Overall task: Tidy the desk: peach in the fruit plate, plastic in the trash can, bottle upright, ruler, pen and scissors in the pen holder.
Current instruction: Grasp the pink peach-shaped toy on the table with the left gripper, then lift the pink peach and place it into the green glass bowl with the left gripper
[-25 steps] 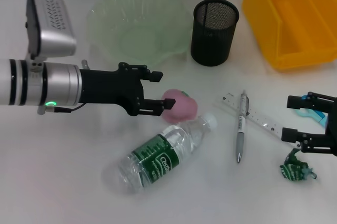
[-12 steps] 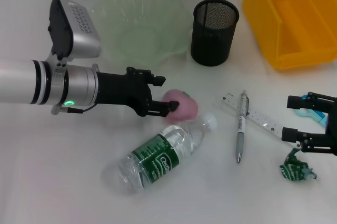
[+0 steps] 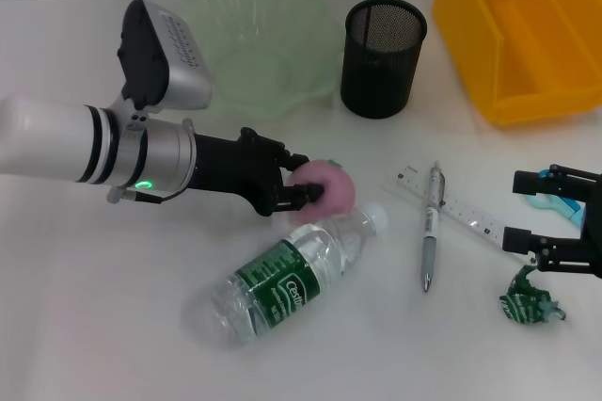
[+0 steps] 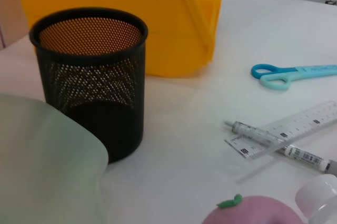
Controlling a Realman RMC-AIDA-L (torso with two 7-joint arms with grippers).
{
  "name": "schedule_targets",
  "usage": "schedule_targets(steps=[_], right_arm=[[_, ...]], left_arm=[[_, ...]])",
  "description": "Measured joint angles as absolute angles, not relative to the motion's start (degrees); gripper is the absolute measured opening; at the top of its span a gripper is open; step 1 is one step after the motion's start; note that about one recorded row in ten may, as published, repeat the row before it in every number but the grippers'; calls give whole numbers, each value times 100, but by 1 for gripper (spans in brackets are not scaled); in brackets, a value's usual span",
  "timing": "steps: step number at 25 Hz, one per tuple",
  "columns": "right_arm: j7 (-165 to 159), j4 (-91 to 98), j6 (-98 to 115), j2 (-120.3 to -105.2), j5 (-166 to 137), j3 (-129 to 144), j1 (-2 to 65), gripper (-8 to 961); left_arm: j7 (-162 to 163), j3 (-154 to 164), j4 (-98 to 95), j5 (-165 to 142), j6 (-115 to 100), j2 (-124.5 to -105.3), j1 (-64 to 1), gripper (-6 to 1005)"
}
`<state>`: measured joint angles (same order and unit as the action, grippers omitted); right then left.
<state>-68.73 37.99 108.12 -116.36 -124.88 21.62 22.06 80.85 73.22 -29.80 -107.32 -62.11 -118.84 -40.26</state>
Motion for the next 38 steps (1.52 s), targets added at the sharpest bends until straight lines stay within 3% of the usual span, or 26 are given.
schedule_targets(steps=[11, 18, 26, 38], right_arm=[[-6873, 3781, 10788, -11645, -12489, 2162, 2205, 818], [-6866, 3778, 10775, -11646, -12481, 2162, 2197, 818], [-6849, 3779, 10775, -11655, -12451, 2161, 2209, 818], [-6876, 3779, 10775, -11661, -12445, 2162, 2267, 817]], left_arm=[[8108, 7337, -2751, -10726, -6173, -11865, -4215, 236], [8104, 7128, -2893, -10689, -6394, -11851, -4102, 118], [8082, 5354, -3990, -10683, -7564, -11815, -3684, 50], [8394, 4929, -3199, -10788, -5321, -11869, -4242, 92]])
